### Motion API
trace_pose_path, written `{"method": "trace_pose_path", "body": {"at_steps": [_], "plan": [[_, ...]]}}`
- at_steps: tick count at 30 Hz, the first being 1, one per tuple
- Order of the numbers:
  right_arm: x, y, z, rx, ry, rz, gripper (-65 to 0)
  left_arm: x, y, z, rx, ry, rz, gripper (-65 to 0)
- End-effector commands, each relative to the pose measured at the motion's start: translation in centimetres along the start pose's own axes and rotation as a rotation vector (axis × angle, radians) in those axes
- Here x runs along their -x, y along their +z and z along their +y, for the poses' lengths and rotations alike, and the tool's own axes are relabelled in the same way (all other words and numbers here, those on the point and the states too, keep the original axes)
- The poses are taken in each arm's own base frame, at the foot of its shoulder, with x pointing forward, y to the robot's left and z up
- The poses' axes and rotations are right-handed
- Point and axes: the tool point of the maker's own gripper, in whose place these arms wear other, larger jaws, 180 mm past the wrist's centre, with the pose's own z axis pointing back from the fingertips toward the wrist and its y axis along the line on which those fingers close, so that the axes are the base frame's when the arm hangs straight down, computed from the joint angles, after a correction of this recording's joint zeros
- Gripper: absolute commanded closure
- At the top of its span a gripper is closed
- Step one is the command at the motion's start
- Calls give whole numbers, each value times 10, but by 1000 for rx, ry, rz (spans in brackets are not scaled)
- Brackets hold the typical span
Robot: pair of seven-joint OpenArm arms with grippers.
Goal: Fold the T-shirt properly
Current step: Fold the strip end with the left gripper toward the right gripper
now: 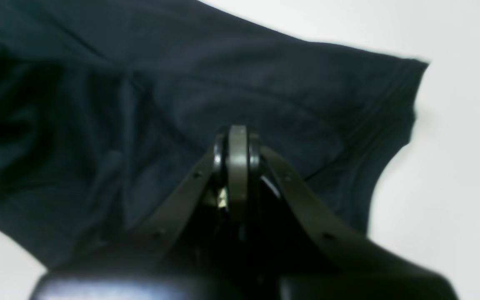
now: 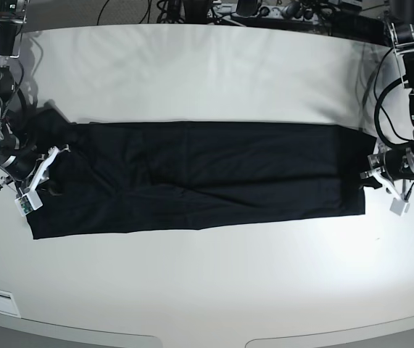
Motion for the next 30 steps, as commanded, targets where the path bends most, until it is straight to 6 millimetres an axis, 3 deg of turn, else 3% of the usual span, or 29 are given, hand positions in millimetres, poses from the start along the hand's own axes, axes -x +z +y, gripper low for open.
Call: {"method": "trace_pose_path", "body": {"at_steps": [1,8,12,20,30], "plan": [[-16,-1,-8,17,14,-40,0,-19,9,-7,25,-26,-47,0],[35,-35,-8,9,-60,61,0,-22,12,-37,193,-50,-69,0],[62,-40,-2,-11,-83,133,0,-24,18,-60,320,-72,-86,0],[71,-37,5,-44,-124,189,0,-34,24,-88,361,-198,-96,0],[73,-37,7,-53,-134,200,0,-32,0,-170,559,-294,-186,0]]}}
